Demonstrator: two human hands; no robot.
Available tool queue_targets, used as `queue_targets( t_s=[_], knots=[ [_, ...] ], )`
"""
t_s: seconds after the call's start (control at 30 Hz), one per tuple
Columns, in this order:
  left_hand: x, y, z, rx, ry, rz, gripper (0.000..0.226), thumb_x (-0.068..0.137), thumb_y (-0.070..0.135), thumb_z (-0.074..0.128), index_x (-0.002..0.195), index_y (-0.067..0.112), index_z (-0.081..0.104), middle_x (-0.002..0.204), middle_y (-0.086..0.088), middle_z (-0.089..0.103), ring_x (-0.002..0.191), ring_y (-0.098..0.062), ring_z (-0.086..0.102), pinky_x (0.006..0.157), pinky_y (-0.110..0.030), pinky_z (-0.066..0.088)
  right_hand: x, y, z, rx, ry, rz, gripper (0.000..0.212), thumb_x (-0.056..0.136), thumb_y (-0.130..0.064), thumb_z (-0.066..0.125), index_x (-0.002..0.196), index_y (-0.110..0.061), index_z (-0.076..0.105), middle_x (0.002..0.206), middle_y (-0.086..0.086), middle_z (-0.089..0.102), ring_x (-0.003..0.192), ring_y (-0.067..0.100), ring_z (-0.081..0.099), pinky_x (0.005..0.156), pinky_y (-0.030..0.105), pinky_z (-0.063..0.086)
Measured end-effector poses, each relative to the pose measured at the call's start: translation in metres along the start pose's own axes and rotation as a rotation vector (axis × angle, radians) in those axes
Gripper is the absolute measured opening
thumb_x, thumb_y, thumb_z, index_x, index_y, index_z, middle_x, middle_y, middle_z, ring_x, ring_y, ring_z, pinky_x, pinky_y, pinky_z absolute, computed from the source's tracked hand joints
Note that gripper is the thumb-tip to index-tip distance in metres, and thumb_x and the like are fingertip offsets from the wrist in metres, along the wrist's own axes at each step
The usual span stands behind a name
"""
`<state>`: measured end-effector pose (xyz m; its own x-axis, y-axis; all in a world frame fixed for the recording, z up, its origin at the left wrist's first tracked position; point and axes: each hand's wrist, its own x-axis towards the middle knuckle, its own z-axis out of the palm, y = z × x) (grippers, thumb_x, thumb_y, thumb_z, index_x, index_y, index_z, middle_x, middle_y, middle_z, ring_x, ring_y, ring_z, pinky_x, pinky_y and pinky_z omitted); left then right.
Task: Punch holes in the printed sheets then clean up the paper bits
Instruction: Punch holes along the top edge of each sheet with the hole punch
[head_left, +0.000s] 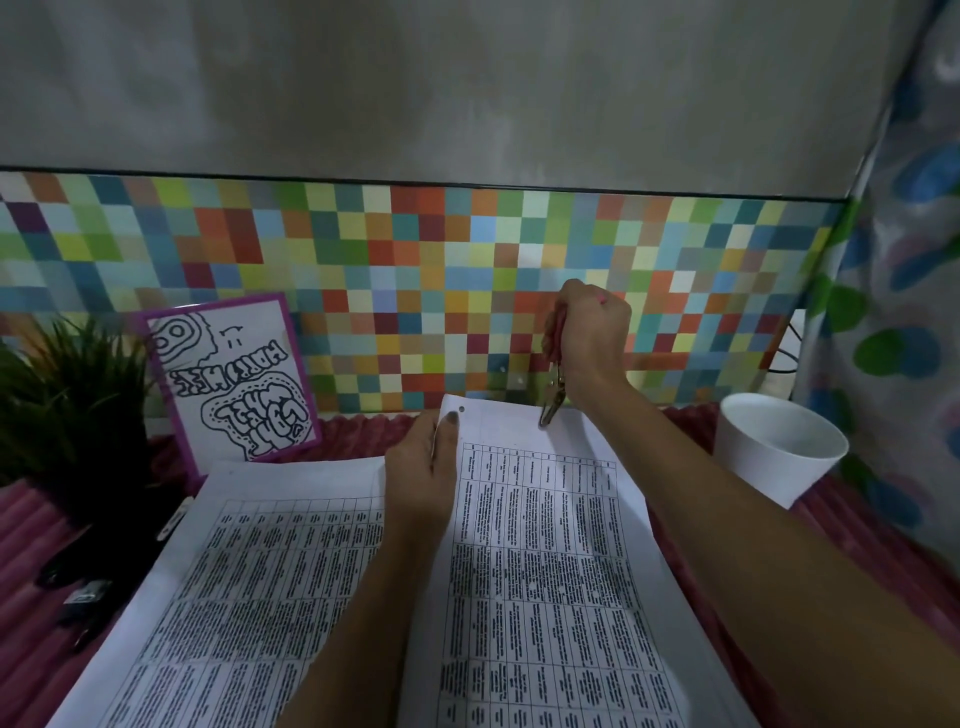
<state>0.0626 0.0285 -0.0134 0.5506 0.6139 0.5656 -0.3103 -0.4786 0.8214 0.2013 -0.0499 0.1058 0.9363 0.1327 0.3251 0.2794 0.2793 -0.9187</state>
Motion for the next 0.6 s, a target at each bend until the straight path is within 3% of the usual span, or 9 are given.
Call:
queue_targets(
  t_s=[0.13, 0.2, 0.23, 0.27, 0.3, 0.33, 0.4, 0.47, 0.6],
  knots=[
    [0.001, -0.009, 0.000, 0.021, 0.024, -0.018, 0.034, 0.103, 0.024, 0.047, 0.070, 0.030, 0.046, 0.056, 0.010, 0.039, 0.051, -0.007, 0.035, 0.048, -0.036, 0.030, -0.003, -0.002, -0.001, 0.006, -0.019, -0.013, 0.031, 0.073, -0.013, 0.048, 0.062, 0.016, 0.046, 0.054, 0.016, 0.041, 0.043, 0.023, 0.034, 0.042, 0.030, 0.029],
    [0.001, -0.008, 0.002, 0.079, 0.031, 0.009, 0.026, 0.104, 0.022, 0.046, 0.080, 0.032, 0.051, 0.059, 0.011, 0.043, 0.051, -0.006, 0.039, 0.047, -0.033, 0.032, -0.006, -0.005, -0.001, 0.003, -0.039, -0.016, 0.026, 0.077, -0.008, 0.048, 0.062, 0.013, 0.048, 0.049, 0.011, 0.042, 0.039, 0.021, 0.035, 0.041, 0.029, 0.030],
    [0.000, -0.004, 0.002, 0.133, 0.046, 0.044, 0.017, 0.103, 0.019, 0.046, 0.093, 0.030, 0.054, 0.068, 0.012, 0.050, 0.058, -0.003, 0.046, 0.053, -0.027, 0.038, -0.007, -0.006, -0.001, -0.002, -0.051, -0.023, 0.025, 0.078, -0.006, 0.048, 0.061, 0.011, 0.049, 0.048, 0.010, 0.041, 0.038, 0.021, 0.035, 0.041, 0.028, 0.029],
    [0.000, -0.001, 0.002, 0.226, 0.079, 0.101, 0.013, 0.102, 0.014, 0.047, 0.109, 0.021, 0.056, 0.085, 0.010, 0.058, 0.074, -0.001, 0.053, 0.067, -0.019, 0.044, -0.009, -0.006, 0.000, -0.009, -0.068, -0.032, 0.023, 0.080, -0.004, 0.048, 0.060, 0.007, 0.049, 0.047, 0.009, 0.040, 0.037, 0.020, 0.035, 0.040, 0.027, 0.029],
    [0.001, 0.003, 0.003, 0.337, 0.117, 0.193, 0.022, 0.101, 0.010, 0.050, 0.122, 0.011, 0.054, 0.104, 0.003, 0.061, 0.096, -0.003, 0.055, 0.086, -0.017, 0.044, -0.012, -0.007, 0.001, -0.017, -0.089, -0.042, 0.023, 0.081, -0.004, 0.048, 0.059, 0.002, 0.050, 0.047, 0.009, 0.040, 0.037, 0.020, 0.035, 0.040, 0.027, 0.029],
    [0.004, 0.005, 0.004, 0.435, 0.123, 0.312, 0.031, 0.098, 0.008, 0.053, 0.129, 0.005, 0.051, 0.119, -0.004, 0.059, 0.113, -0.011, 0.052, 0.102, -0.025, 0.040, -0.015, -0.006, 0.002, -0.027, -0.113, -0.050, 0.023, 0.081, -0.004, 0.048, 0.058, 0.000, 0.050, 0.048, 0.010, 0.041, 0.038, 0.019, 0.036, 0.040, 0.028, 0.030],
    [0.006, 0.014, 0.008, 0.581, 0.058, 0.462, 0.035, 0.096, 0.015, 0.053, 0.130, 0.007, 0.051, 0.128, -0.009, 0.058, 0.125, -0.022, 0.050, 0.111, -0.048, 0.033, -0.021, -0.003, 0.005, -0.042, -0.168, -0.065, 0.024, 0.079, -0.006, 0.049, 0.057, 0.001, 0.048, 0.052, 0.014, 0.041, 0.041, 0.020, 0.036, 0.041, 0.031, 0.030],
    [0.004, 0.020, 0.014, 0.681, -0.070, 0.498, 0.032, 0.097, 0.025, 0.047, 0.123, 0.010, 0.058, 0.121, -0.005, 0.064, 0.118, -0.022, 0.057, 0.110, -0.058, 0.030, -0.027, -0.001, 0.008, -0.061, -0.222, -0.081, 0.028, 0.075, -0.010, 0.049, 0.057, 0.010, 0.041, 0.055, 0.020, 0.040, 0.046, 0.025, 0.033, 0.041, 0.037, 0.028],
    [-0.001, 0.015, 0.015, 0.715, -0.147, 0.543, 0.023, 0.094, 0.025, 0.053, 0.109, 0.012, 0.064, 0.097, 0.002, 0.069, 0.092, -0.017, 0.065, 0.105, -0.052, 0.036, -0.033, -0.004, 0.011, -0.046, -0.262, -0.074, 0.031, 0.073, -0.011, 0.048, 0.061, 0.016, 0.037, 0.059, 0.020, 0.040, 0.050, 0.028, 0.031, 0.043, 0.036, 0.027]
  ],
)
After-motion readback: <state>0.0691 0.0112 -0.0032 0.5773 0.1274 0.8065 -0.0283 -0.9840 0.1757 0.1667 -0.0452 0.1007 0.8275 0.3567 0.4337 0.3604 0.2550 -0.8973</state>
